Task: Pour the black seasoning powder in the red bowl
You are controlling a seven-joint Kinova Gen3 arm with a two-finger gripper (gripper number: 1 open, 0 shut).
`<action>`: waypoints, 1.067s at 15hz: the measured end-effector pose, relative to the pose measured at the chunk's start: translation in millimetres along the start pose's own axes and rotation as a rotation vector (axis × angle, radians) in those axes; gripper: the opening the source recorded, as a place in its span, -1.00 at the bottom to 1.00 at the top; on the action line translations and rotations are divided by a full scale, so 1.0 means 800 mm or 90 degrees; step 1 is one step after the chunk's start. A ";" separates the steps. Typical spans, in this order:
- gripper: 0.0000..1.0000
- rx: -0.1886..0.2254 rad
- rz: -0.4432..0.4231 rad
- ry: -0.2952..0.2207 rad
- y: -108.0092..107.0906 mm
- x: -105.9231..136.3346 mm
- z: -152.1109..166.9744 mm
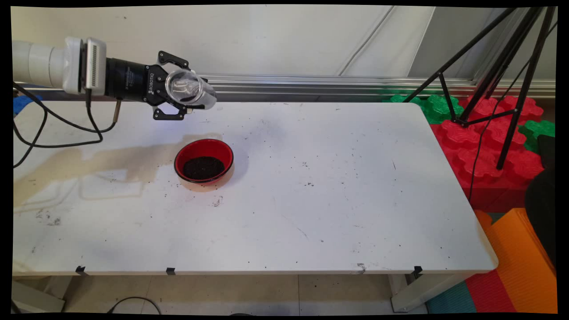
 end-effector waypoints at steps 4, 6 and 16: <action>-1.00 -0.012 -0.065 0.024 -0.001 0.017 -0.005; -1.00 -0.019 -0.097 0.036 0.000 0.023 -0.008; -1.00 -0.073 -0.250 0.087 0.025 0.036 -0.038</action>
